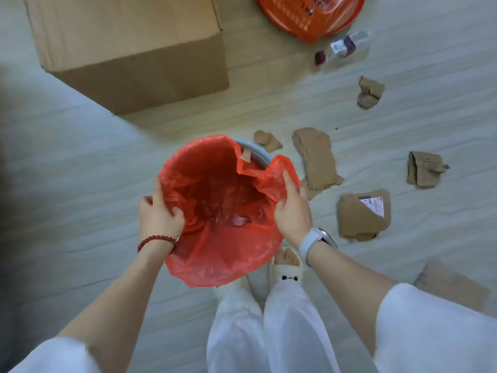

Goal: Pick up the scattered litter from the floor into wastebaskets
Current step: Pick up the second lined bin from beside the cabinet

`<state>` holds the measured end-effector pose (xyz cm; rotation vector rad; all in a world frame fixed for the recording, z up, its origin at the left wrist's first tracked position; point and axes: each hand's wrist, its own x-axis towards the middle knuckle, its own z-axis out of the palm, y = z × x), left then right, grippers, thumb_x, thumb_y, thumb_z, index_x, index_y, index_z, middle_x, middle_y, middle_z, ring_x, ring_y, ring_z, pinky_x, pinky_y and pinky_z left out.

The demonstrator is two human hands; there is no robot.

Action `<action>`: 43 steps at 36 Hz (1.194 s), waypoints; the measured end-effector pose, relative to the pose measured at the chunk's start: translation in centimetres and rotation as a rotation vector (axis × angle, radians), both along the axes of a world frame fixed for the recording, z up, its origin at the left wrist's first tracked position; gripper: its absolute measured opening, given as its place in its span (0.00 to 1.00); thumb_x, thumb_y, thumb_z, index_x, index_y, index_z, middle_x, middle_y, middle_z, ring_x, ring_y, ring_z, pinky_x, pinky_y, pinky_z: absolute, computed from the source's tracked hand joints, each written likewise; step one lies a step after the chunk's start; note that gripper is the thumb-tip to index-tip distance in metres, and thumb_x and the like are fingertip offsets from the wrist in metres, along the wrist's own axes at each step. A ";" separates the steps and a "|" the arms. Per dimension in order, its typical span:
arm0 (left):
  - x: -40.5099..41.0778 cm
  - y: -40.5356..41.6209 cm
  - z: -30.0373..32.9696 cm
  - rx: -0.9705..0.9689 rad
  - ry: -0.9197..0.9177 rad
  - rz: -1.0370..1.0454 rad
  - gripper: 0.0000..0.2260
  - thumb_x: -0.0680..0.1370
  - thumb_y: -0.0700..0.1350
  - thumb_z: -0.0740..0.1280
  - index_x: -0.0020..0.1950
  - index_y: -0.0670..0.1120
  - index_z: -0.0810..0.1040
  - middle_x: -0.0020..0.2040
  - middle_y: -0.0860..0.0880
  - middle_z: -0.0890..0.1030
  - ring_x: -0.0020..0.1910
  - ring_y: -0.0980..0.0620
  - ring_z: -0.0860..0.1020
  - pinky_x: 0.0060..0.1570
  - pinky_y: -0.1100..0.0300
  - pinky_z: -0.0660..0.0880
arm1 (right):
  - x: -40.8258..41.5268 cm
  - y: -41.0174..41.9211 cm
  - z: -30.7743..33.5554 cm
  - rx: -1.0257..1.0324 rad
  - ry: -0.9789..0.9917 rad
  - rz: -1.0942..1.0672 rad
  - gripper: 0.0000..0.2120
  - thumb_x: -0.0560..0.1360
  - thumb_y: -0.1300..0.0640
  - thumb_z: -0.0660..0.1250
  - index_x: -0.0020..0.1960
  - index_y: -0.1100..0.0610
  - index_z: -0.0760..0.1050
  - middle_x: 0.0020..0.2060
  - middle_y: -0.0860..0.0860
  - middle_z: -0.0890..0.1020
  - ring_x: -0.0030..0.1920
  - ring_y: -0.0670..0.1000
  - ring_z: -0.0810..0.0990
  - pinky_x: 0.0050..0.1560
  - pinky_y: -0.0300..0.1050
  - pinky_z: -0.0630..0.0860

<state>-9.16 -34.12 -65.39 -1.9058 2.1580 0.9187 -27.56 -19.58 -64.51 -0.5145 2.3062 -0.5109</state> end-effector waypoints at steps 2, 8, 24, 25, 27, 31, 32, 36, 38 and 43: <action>0.2 -0.7 -1.8 0.001 -0.026 0.015 0.32 0.74 0.39 0.61 0.75 0.53 0.54 0.58 0.36 0.67 0.54 0.36 0.73 0.56 0.45 0.71 | 0.3 -0.9 -2.0 -0.011 -0.011 0.013 0.31 0.76 0.67 0.54 0.75 0.51 0.52 0.63 0.59 0.66 0.54 0.62 0.74 0.49 0.49 0.71; 0.2 -2.0 -4.1 -0.019 -0.077 0.011 0.33 0.73 0.39 0.63 0.75 0.47 0.53 0.59 0.34 0.68 0.58 0.35 0.69 0.57 0.44 0.70 | 0.6 -2.3 -4.4 -0.020 -0.045 0.020 0.32 0.75 0.66 0.55 0.75 0.50 0.50 0.63 0.57 0.66 0.56 0.60 0.73 0.49 0.49 0.72; -8.0 9.5 7.1 0.264 0.092 -0.283 0.18 0.74 0.43 0.59 0.61 0.41 0.74 0.58 0.41 0.76 0.59 0.41 0.72 0.59 0.51 0.69 | -3.3 7.3 5.4 0.134 -0.460 -0.236 0.17 0.78 0.63 0.54 0.66 0.60 0.69 0.61 0.59 0.76 0.60 0.57 0.75 0.58 0.46 0.70; -8.6 10.6 7.8 0.283 0.092 -0.315 0.17 0.73 0.43 0.59 0.60 0.41 0.75 0.56 0.41 0.77 0.58 0.40 0.73 0.57 0.50 0.71 | -3.8 8.8 5.8 0.121 -0.477 -0.306 0.17 0.78 0.62 0.54 0.65 0.59 0.70 0.60 0.59 0.77 0.57 0.56 0.76 0.56 0.46 0.71; -10.0 12.8 8.8 0.313 0.093 -0.365 0.14 0.74 0.38 0.61 0.59 0.41 0.75 0.53 0.40 0.78 0.56 0.40 0.74 0.55 0.51 0.71 | -4.8 11.9 6.6 0.101 -0.479 -0.436 0.16 0.77 0.62 0.55 0.62 0.59 0.72 0.53 0.58 0.79 0.49 0.53 0.76 0.51 0.46 0.72; -12.4 16.5 9.3 0.347 0.131 -0.450 0.14 0.74 0.34 0.61 0.58 0.40 0.76 0.53 0.41 0.78 0.55 0.43 0.76 0.54 0.58 0.67 | -6.2 18.0 7.1 0.088 -0.460 -0.592 0.14 0.78 0.65 0.54 0.60 0.59 0.72 0.44 0.55 0.77 0.38 0.49 0.75 0.39 0.39 0.72; -13.1 17.3 9.0 0.358 0.135 -0.460 0.13 0.74 0.35 0.61 0.58 0.40 0.76 0.53 0.42 0.79 0.54 0.44 0.76 0.54 0.58 0.68 | -6.5 19.5 6.7 0.099 -0.459 -0.596 0.14 0.78 0.65 0.54 0.61 0.60 0.72 0.45 0.55 0.78 0.40 0.50 0.76 0.42 0.40 0.73; -15.0 20.1 5.5 0.378 0.127 -0.468 0.13 0.74 0.35 0.61 0.57 0.40 0.77 0.51 0.43 0.80 0.51 0.44 0.77 0.52 0.57 0.71 | -7.9 24.3 2.6 0.163 -0.387 -0.555 0.14 0.78 0.63 0.55 0.61 0.60 0.72 0.53 0.59 0.80 0.52 0.56 0.77 0.56 0.51 0.73; -15.8 21.4 2.2 0.370 0.107 -0.471 0.12 0.74 0.35 0.61 0.56 0.41 0.77 0.50 0.43 0.80 0.50 0.45 0.78 0.52 0.58 0.71 | -8.7 26.1 -0.8 0.192 -0.299 -0.483 0.15 0.78 0.62 0.55 0.62 0.60 0.72 0.56 0.61 0.78 0.57 0.59 0.76 0.55 0.46 0.70; -17.5 23.7 -9.7 0.334 0.042 -0.449 0.13 0.76 0.36 0.61 0.59 0.40 0.75 0.55 0.42 0.79 0.57 0.44 0.75 0.55 0.59 0.68 | -12.0 28.6 -11.5 0.220 -0.018 -0.264 0.19 0.75 0.64 0.57 0.66 0.60 0.68 0.61 0.61 0.72 0.62 0.61 0.68 0.60 0.50 0.66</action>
